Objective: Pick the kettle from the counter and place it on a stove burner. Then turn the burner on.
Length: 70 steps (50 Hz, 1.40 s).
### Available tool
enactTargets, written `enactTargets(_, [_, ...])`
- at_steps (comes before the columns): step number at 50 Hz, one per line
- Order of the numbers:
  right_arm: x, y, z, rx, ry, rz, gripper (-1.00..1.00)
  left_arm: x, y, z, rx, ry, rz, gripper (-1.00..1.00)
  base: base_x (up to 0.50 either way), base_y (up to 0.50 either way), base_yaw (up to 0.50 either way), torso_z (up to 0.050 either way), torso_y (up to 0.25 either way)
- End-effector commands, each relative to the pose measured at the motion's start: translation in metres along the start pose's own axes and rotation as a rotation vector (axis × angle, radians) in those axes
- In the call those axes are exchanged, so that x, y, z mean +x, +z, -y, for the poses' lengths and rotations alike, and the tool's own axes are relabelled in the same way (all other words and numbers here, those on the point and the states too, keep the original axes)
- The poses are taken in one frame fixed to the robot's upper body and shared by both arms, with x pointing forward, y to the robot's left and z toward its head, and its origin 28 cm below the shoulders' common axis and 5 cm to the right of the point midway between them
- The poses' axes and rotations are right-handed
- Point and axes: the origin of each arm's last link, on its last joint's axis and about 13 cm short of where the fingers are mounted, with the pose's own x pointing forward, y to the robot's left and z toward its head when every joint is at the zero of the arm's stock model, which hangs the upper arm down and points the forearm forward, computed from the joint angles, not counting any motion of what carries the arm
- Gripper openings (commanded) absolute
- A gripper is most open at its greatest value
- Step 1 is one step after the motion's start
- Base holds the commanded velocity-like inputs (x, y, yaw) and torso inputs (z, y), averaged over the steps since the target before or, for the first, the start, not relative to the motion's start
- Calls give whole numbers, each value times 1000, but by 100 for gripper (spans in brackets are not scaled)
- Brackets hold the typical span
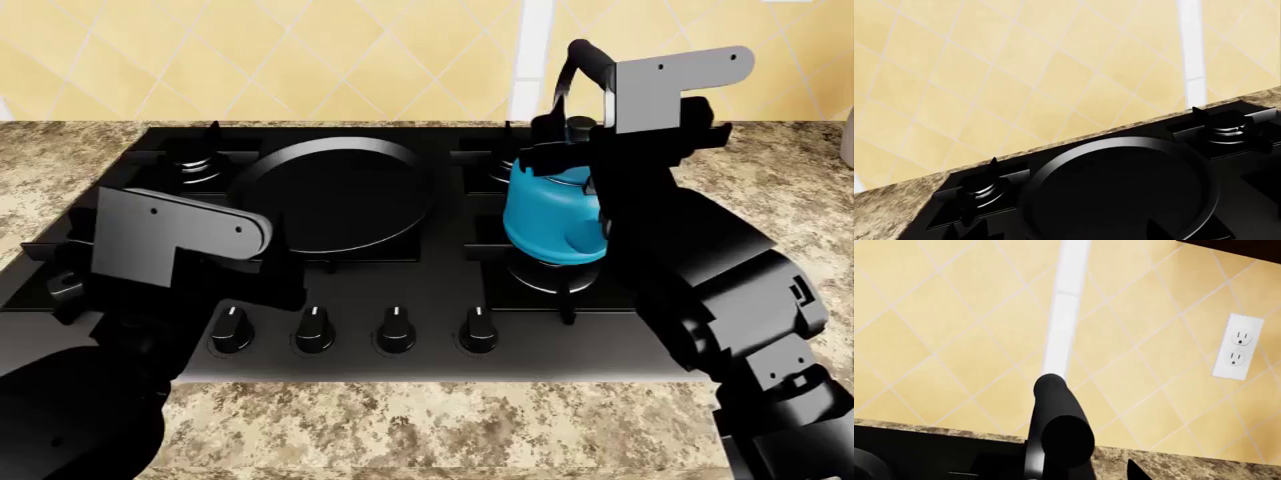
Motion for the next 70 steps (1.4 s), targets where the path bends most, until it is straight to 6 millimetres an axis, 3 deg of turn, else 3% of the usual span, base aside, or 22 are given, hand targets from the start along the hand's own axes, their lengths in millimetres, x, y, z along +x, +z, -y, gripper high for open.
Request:
enactTargets(1, [-2, -7, -2, 16, 30, -44, 100, 1, 1, 1, 1, -4, 2, 100, 0, 0, 0, 0, 0])
enactTargets(7, [-5, 0, 2, 31, 22, -32, 100, 0, 2, 1, 1, -2, 3, 100, 0, 0, 0, 0, 0])
enactTargets(12, [-16, 31, 13, 73, 29, 17, 100, -2, 3, 0, 2, 1, 5, 100, 0, 0, 0, 0, 0])
enactTargets(20, [-35, 61, 28, 107, 9, 83, 100, 0, 3, 2, -3, -8, 12, 100, 0, 0, 0, 0, 0])
enactTargets(29, [-48, 75, 38, 133, -15, 110, 100, -4, 5, 1, -1, -2, 16, 100, 0, 0, 0, 0, 0])
enactTargets(40, [-81, 82, 40, 155, 47, 80, 100, -5, 5, 1, -8, -1, 17, 100, 0, 0, 0, 0, 0])
enactTargets(55, [-147, 87, 36, 158, 167, -31, 100, -8, 9, 1, 8, -5, 23, 100, 0, 0, 0, 0, 0])
enactTargets(61, [-179, 85, 30, 210, 254, -135, 100, -7, 8, 2, 4, -9, 22, 100, 0, 0, 0, 0, 0])
enactTargets(70, [-202, 83, 26, 263, 358, -304, 100, -10, 10, 3, 7, -15, 24, 100, 0, 0, 0, 0, 0])
